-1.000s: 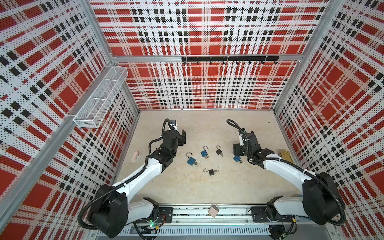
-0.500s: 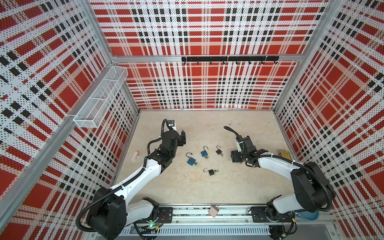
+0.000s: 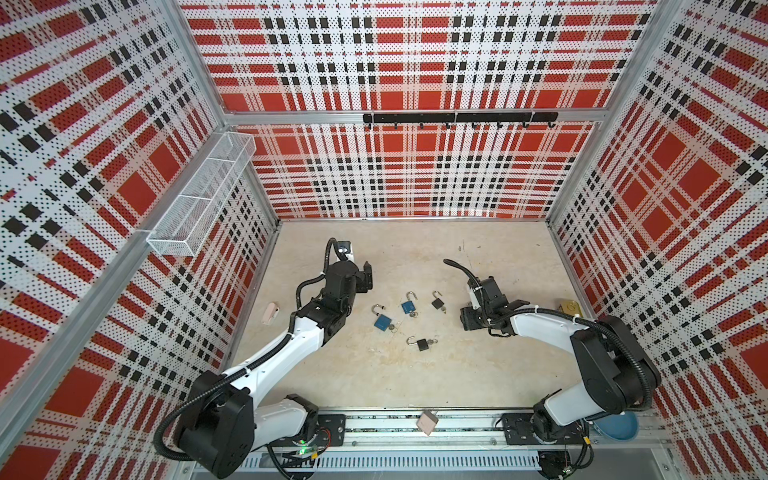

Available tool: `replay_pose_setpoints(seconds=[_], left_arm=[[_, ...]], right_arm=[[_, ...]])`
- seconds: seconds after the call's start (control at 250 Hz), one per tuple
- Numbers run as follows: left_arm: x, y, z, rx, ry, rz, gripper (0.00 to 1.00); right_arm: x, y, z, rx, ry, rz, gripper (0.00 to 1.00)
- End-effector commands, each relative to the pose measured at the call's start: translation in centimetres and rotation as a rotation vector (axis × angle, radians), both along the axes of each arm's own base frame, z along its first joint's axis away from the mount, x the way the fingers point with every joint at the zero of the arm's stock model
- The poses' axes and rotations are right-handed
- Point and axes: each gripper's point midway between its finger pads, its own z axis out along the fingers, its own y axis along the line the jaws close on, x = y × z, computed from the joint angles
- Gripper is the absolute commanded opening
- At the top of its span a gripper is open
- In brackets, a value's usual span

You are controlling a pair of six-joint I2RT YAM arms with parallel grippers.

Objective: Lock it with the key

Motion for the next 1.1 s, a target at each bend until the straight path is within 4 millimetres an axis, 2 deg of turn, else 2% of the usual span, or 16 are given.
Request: replay_pose_setpoints(seconds=[0.0,0.16,0.716,0.924,1.092], left_arm=[[-0.1,0.0,-0.2,-0.016,0.007,0.011,0.82],[-0.2,-0.2,-0.2,-0.013,0.008,0.002,0.82],[-0.2,0.1,0.0,0.015,0.003,0.007,0.82],[-0.1,0.1,-0.1,0.020,0.004,0.007,0.82],[-0.2,0.1,0.0,0.023,0.004,0.007,0.82]], right_arm=[[-0.2,0.9,-0.1,-0.001,-0.005,0.024,0.61],[-0.6,0.8,-0.2,-0.023,0.001,0.016,0.59],[1.2,0.7,-0.7,-0.102,0.015,-0.041,0.52],[1.2,0.5,-0.9,-0.157,0.026,-0.053,0.46],[0.8,0.1,-0.9,-0.207,0.032,-0.055,0.46]])
